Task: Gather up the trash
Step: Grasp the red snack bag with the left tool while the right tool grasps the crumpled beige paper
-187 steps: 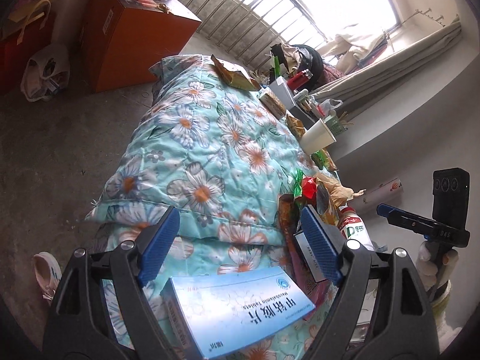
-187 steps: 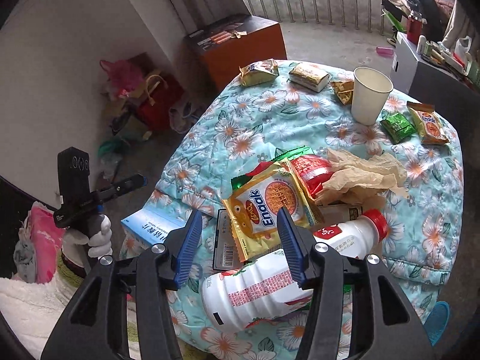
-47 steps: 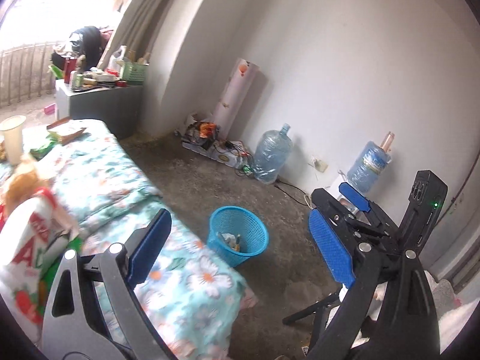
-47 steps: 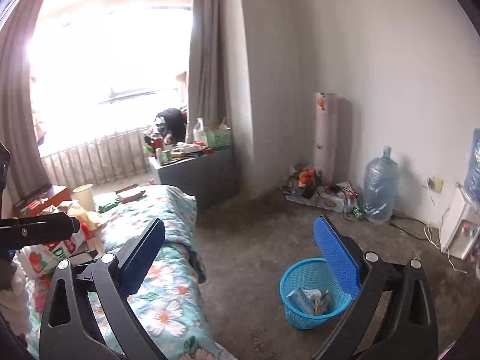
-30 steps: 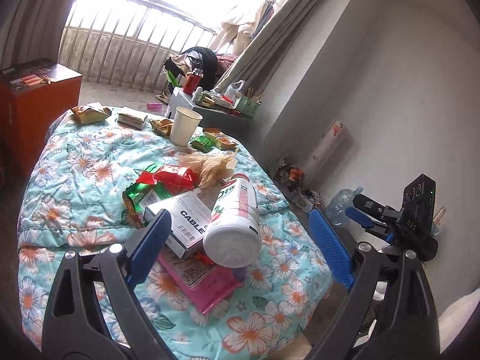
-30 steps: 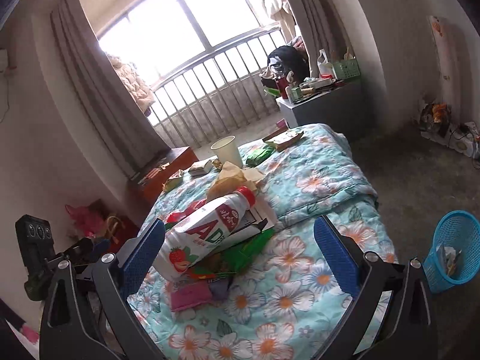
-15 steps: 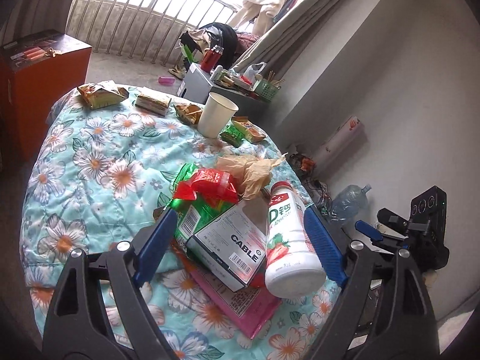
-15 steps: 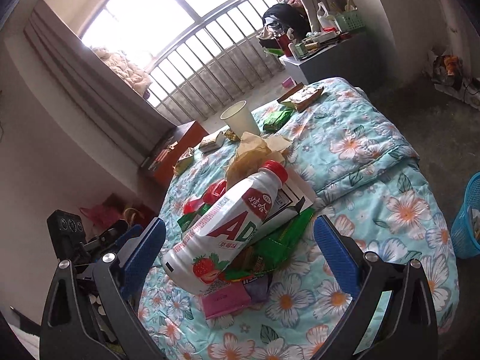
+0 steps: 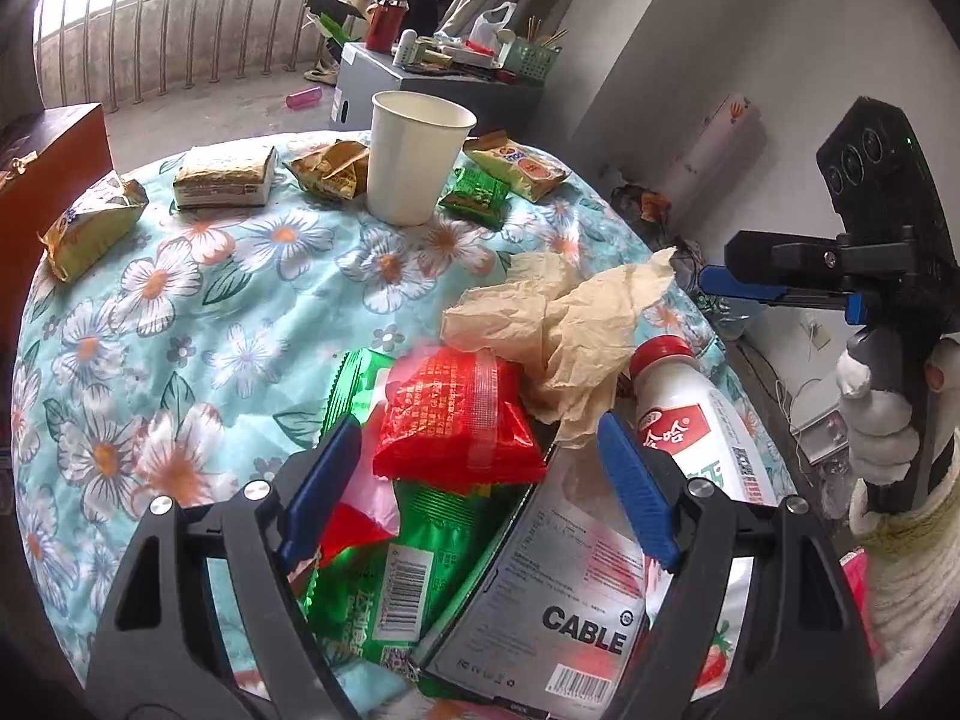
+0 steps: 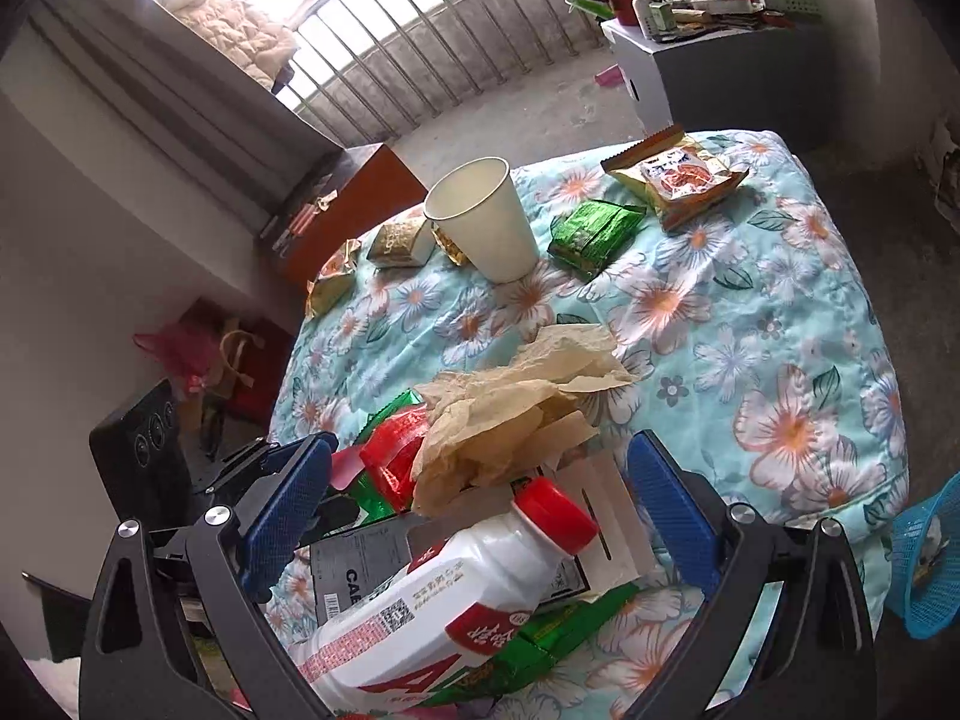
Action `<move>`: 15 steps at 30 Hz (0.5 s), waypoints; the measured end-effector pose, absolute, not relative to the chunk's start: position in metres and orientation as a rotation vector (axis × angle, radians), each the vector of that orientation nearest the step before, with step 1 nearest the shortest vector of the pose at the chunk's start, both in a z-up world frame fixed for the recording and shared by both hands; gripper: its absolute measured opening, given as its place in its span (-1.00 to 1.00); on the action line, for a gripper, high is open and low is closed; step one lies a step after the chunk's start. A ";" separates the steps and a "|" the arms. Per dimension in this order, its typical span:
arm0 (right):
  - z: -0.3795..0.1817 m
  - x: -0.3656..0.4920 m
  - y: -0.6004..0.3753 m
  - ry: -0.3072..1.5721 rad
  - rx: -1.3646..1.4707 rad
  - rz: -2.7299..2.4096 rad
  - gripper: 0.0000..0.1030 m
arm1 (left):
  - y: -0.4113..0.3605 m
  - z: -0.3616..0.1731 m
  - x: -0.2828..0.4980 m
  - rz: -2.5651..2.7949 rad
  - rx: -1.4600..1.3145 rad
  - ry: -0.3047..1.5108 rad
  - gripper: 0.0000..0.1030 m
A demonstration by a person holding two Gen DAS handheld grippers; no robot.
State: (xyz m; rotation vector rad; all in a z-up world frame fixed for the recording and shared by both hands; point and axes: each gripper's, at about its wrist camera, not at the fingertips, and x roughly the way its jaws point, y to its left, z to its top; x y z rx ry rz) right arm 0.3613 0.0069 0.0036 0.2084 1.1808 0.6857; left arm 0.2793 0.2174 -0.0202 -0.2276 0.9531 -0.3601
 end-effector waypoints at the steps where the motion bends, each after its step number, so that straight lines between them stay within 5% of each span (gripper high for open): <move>1: -0.002 0.367 0.015 1.207 0.195 0.704 0.87 | 0.217 -0.024 0.286 -0.352 -0.221 0.969 0.47; 8: -0.029 0.386 0.055 1.314 0.032 0.747 0.87 | 0.214 -0.039 0.303 -0.336 -0.189 1.020 0.47; 15: -0.052 0.390 0.065 1.387 -0.062 0.719 0.34 | 0.210 -0.042 0.304 -0.324 -0.135 1.027 0.12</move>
